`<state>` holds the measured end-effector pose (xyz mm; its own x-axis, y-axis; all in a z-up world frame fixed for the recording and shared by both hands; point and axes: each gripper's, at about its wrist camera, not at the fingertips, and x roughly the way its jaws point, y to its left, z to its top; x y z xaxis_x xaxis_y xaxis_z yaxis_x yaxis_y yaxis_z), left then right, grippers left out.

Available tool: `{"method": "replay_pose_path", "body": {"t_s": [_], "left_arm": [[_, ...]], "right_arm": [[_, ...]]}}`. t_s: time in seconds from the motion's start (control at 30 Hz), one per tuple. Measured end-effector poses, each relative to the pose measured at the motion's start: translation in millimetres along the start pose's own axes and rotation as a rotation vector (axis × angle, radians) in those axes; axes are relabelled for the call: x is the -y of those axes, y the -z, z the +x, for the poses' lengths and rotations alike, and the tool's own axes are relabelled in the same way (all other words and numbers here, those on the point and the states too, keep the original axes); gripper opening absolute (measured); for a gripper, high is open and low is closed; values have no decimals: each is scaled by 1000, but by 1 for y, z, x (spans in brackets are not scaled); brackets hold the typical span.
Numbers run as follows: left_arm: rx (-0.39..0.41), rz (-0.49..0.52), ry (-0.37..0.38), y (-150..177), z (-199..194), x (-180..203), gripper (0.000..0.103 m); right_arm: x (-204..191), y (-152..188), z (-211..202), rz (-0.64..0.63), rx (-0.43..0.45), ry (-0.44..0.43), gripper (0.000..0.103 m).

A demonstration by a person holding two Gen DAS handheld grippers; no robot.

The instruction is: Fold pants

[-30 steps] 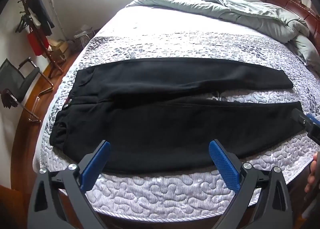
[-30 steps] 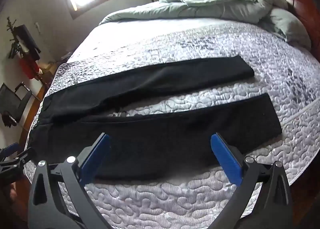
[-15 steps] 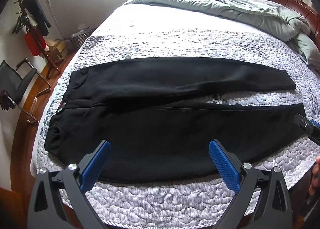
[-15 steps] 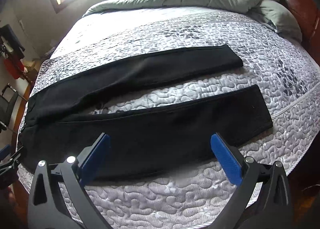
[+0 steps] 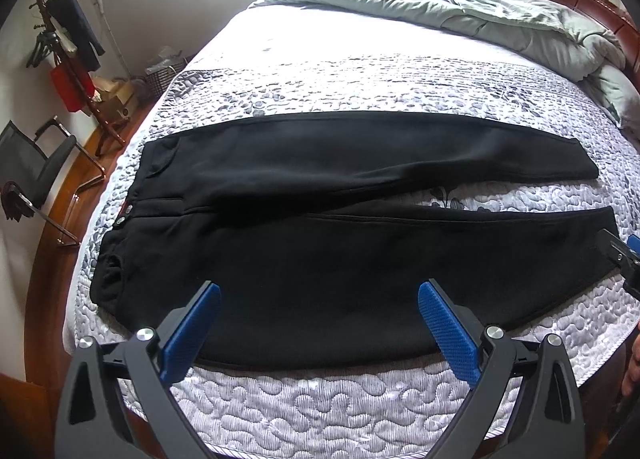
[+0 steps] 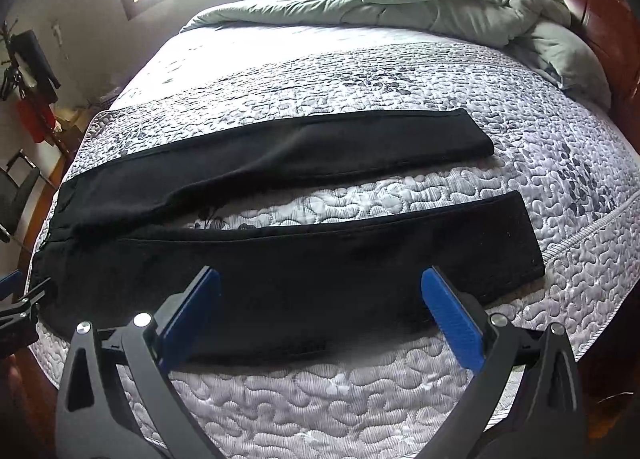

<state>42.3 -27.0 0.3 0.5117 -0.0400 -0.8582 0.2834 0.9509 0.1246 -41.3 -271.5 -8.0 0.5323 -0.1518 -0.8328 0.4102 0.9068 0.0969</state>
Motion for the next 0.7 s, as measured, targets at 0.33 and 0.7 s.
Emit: {"method": "replay_pose_path", "body": {"t_s": [0.33,0.7], "left_arm": [[3,5,-7,-1,0,2,99],[5,9,-7,-2,1,3,99]], "right_arm": [[1,1,4,7,-13,-11,100],[5,1,8,18,-15,-21,100]]}}
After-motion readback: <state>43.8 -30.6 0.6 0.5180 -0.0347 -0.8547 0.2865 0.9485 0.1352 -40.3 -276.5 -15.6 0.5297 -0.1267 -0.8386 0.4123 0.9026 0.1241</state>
